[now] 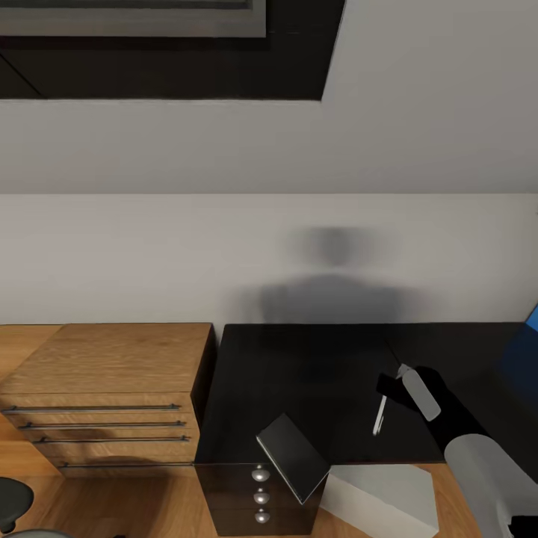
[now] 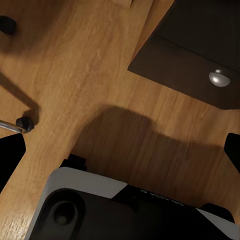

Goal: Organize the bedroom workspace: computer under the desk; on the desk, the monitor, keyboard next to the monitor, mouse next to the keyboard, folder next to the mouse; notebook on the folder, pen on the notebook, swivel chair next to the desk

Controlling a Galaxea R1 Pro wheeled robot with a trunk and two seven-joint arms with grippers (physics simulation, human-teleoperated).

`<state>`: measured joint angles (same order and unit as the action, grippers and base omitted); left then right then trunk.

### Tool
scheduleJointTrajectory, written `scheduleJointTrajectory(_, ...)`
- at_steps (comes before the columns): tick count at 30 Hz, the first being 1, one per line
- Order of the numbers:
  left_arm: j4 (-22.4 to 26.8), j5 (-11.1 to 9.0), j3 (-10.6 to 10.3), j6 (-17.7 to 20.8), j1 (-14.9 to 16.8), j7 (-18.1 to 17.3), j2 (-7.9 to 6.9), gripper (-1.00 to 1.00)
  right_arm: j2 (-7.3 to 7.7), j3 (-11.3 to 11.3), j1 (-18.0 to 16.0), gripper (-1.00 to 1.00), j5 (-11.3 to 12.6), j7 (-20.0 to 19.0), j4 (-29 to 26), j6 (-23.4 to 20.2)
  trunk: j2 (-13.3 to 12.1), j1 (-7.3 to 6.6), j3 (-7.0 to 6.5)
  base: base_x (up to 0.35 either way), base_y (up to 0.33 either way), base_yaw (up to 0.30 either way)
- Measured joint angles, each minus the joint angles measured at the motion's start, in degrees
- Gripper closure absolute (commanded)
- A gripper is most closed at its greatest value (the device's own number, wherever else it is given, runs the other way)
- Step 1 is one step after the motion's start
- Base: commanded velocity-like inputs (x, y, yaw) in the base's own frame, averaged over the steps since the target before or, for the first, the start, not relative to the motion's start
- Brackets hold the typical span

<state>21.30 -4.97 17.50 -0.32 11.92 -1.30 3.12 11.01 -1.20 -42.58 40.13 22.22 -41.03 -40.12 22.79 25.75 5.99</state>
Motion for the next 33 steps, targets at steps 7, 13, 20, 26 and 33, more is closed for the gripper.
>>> scheduleJointTrajectory(7, 0.04, -0.04, -0.03, 0.06, 0.0, 0.0, 0.0, -1.0, -0.05, -0.01, 0.0, 1.0, -0.07, 0.0, 1.15, 1.58, 0.79, 0.44, 0.35, 0.002, 0.0, 0.0)
scheduleJointTrajectory(13, 0.04, -0.04, 0.02, 0.02, 0.0, 0.08, 0.02, -1.0, -0.06, -0.04, 0.0, 1.0, -0.06, -0.03, 1.32, 2.42, 3.2, 1.76, 1.44, 0.0, 0.0, 0.0)
scheduleJointTrajectory(20, 0.04, -0.05, 0.03, 0.02, 0.0, 0.08, 0.06, -1.0, -0.06, -0.06, 0.0, 1.0, -0.08, -0.06, 1.38, 2.71, 6.02, 3.3, 2.7, 0.0, 0.0, 0.0)
scheduleJointTrajectory(26, 0.04, -0.05, 0.05, 0.01, 0.0, 0.06, 0.07, -1.0, -0.06, -0.07, -0.01, 1.0, -0.08, -0.06, 1.39, 2.76, 8.44, 4.62, 3.79, 0.0, 0.0, 0.0)
scheduleJointTrajectory(33, 0.04, -0.05, 0.07, 0.03, 0.01, 0.09, 0.08, -1.0, -0.06, -0.07, -0.01, 1.0, -0.08, -0.08, 1.39, 2.82, 11.25, 6.16, 5.05, 0.0, 0.0, 0.0)
